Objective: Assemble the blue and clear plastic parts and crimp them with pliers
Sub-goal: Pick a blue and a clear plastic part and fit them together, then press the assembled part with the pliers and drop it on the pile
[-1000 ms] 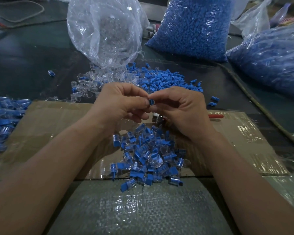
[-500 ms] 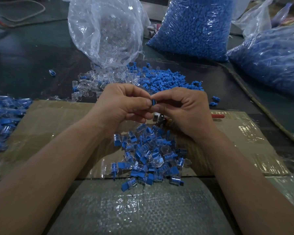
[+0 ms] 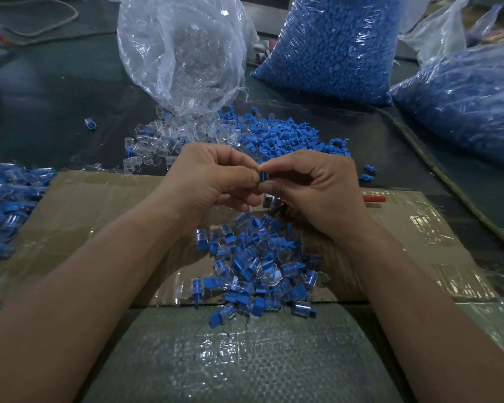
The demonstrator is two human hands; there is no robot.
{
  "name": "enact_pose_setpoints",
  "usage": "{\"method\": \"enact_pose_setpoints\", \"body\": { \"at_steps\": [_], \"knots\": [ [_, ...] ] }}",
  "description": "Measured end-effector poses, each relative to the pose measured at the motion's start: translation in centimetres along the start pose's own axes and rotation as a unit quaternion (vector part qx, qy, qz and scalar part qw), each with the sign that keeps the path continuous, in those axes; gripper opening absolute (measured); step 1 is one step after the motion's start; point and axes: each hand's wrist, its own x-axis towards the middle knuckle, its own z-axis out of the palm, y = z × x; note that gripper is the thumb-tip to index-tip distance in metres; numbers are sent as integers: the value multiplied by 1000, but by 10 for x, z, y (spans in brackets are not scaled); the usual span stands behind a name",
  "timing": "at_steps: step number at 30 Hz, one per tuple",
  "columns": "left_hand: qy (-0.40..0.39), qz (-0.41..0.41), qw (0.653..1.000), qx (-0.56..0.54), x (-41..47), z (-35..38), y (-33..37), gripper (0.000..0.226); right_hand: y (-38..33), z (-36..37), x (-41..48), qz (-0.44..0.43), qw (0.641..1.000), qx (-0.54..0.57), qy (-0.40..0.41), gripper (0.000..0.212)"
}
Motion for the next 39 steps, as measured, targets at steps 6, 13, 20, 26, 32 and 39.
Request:
{"method": "enact_pose_setpoints", "body": {
  "at_steps": [6, 13, 20, 26, 32, 39],
  "knots": [
    [26, -3, 999, -22, 4, -4, -2, 9, 12, -34, 3, 153, 983, -100, -34, 30],
    [39, 0, 999, -26, 4, -5, -1, 19, 23, -63, 1, 311, 901, -190, -236, 83],
    [38, -3, 999, -19, 5, -6, -1, 12, 22, -63, 0, 323, 857, -268, -298, 88],
    [42, -7, 999, -25, 6, -6, -2, 4, 14, -63, 1, 272, 882, -282, -262, 61],
    [52, -6, 998, -31, 6, -8, -2, 9, 10, -49, 3, 257, 878, -331, -231, 24],
    [66, 6, 996, -51, 6, -8, -1, 10, 23, -46, 4, 182, 909, -354, -121, 16]
  ]
}}
